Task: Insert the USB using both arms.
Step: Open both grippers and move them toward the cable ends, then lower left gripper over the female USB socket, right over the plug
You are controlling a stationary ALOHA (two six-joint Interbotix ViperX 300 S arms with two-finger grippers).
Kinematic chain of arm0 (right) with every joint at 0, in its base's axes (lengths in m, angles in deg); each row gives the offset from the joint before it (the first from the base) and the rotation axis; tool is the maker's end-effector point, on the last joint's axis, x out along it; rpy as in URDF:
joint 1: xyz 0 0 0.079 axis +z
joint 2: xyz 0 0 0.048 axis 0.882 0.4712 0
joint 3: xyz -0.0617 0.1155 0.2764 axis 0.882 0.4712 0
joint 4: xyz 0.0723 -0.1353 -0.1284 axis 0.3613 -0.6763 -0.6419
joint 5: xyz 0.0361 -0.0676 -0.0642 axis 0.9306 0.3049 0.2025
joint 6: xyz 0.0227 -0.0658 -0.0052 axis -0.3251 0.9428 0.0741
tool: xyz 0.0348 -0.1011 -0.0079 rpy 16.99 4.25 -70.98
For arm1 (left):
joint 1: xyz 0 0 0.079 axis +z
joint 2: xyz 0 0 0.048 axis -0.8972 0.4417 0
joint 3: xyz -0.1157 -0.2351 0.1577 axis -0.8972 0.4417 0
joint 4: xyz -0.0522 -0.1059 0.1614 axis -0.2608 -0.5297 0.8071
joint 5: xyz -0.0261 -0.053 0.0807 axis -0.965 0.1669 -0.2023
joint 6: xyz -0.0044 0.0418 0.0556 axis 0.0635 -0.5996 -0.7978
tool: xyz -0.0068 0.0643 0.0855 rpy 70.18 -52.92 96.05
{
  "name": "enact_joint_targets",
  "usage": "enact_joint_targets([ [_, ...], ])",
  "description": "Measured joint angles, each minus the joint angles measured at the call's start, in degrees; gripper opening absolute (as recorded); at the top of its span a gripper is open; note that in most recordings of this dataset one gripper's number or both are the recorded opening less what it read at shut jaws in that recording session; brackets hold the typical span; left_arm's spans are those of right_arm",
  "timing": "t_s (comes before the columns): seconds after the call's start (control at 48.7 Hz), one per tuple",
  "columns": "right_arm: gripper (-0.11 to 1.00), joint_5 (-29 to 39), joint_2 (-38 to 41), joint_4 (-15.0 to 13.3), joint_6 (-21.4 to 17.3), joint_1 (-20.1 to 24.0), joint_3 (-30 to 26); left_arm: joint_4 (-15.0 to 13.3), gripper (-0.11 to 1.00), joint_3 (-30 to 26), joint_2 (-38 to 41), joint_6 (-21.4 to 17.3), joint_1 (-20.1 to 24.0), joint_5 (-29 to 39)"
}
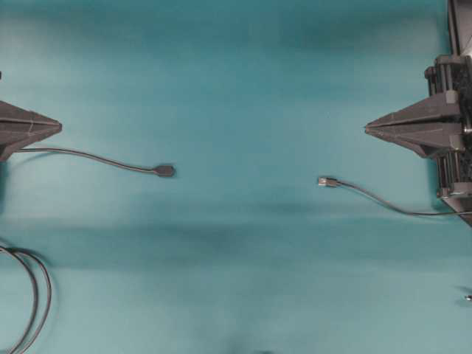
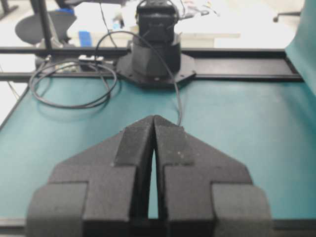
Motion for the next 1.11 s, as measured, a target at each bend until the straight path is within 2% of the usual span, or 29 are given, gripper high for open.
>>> enact_joint_targets([
  [0.062,0.00,0.0,0.1,-0.3,0.0,-0.1,-0.1,-0.3,0.07,0.0,0.0,0.0,-0.1,0.1],
  [0.144,0.00,0.3,0.2,-0.4,-0.1,-0.1,-0.4,-0.5,0.02,0.0,0.2,0.0,-0.2,0.8],
  [0.226,0.00,2.1,0.3,-0.5,-0.4,-0.1,-1.1,-0.6,0.01,-0.1,0.2,0.0,-0.3,2.3],
  [0.493,0.00,17.9,0.4,-0.4,-0.9,-0.2,-5.2,-0.6,0.01,-3.5,0.6,0.0,-0.3,13.4],
  [0.699,0.00,28.9,3.2,-0.5,-3.1,-0.2,-8.0,-0.6,0.06,-6.7,6.0,0.0,-0.3,23.7],
  [0.781,0.00,32.3,6.1,-0.5,-3.6,-0.1,-8.8,-0.6,0.14,-7.5,8.5,0.0,-0.3,25.2],
  [0.822,0.00,33.8,7.4,-0.5,-3.7,-0.2,-9.1,-0.6,0.21,-7.6,9.3,0.0,-0.3,25.5],
  [1.027,0.00,40.3,13.1,-0.5,-4.1,0.0,-9.7,-0.6,0.79,-7.8,12.0,0.0,-0.2,26.5],
  [1.11,0.00,41.0,15.0,-0.5,-4.7,0.4,-9.7,-0.6,0.81,-7.8,12.7,0.0,-0.1,26.7],
])
